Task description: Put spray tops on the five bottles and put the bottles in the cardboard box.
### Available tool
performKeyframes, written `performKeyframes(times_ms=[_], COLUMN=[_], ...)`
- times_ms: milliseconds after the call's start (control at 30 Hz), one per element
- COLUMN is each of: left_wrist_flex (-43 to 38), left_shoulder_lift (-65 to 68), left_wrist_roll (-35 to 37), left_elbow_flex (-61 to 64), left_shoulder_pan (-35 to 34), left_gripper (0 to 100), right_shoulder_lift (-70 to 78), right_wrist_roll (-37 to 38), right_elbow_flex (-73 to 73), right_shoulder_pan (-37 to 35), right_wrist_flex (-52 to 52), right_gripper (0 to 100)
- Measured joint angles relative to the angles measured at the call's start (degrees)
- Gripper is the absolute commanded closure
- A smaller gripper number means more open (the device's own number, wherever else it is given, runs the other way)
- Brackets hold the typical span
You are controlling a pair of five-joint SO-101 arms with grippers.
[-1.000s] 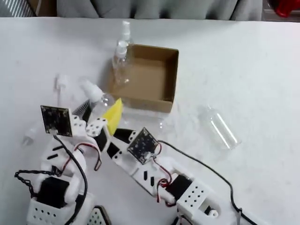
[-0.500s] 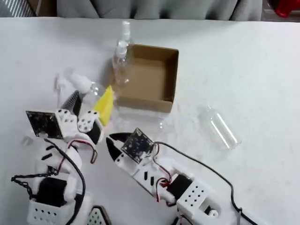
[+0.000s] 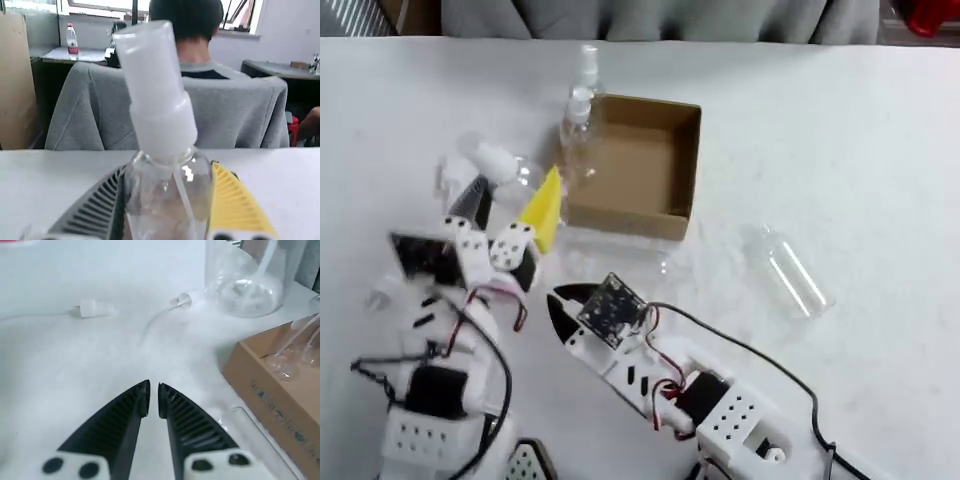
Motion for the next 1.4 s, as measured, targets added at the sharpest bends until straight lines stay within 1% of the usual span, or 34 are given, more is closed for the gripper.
performKeyframes(times_ms=[67, 133, 267, 533, 767, 1067, 1267, 1400], left_wrist_flex=[0.0, -1.85, -8.44, -20.75, -33.32, -46.59, -48.53, -49.14], left_shoulder_lift=[4.75, 9.67, 18.99, 34.2, 48.35, 61.45, 68.31, 72.26], left_wrist_roll=[0.0, 0.0, -0.09, -0.09, -0.09, -0.09, -0.09, -0.09], left_elbow_flex=[-2.64, -5.36, -7.65, -7.74, -7.74, -8.35, -13.45, -14.51], left_shoulder_pan=[0.0, -0.09, -0.18, -0.18, -0.18, 0.18, 0.26, 0.26], left_gripper=[98, 98, 98, 98, 98, 98, 98, 98], right_shoulder_lift=[0.0, 0.0, 0.0, 0.0, 0.0, 0.0, 0.0, 0.0], right_wrist_roll=[0.0, 0.0, 0.0, 0.0, 0.0, 0.0, 0.0, 0.0], right_elbow_flex=[0.0, 0.0, 0.0, 0.0, 0.0, 0.0, 0.0, 0.0], right_shoulder_pan=[0.0, 0.0, 0.09, 0.0, 0.0, 0.0, 0.0, 0.0], right_wrist_flex=[0.0, 0.0, 0.0, 0.0, 0.0, 0.0, 0.0, 0.0], right_gripper=[98.4, 98.4, 98.4, 98.4, 98.4, 98.4, 98.4, 98.4])
